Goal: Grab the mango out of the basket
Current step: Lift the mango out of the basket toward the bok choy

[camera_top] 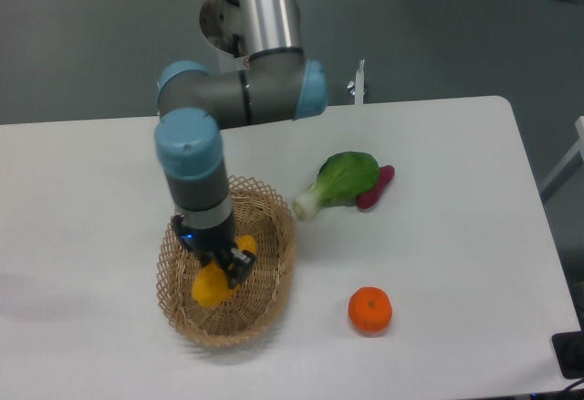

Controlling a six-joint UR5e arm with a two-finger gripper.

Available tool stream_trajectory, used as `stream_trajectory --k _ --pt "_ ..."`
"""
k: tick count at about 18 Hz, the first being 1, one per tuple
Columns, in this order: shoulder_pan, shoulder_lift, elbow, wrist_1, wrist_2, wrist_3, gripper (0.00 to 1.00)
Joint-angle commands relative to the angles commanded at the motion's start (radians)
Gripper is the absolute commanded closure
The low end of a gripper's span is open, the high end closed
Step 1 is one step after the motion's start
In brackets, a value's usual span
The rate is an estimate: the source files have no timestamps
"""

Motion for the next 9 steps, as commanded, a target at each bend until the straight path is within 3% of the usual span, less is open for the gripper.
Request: stream_trajectory --k 2,5,9 --pt "0.043 0.006 0.046 -0.065 -0.026 0.037 0.53" --pt "0.109 0.015 0.101 -0.117 -0.081 0.069 0.53" --pt "0.181 0.021 0.131 -0.175 -0.088 0.195 0.53"
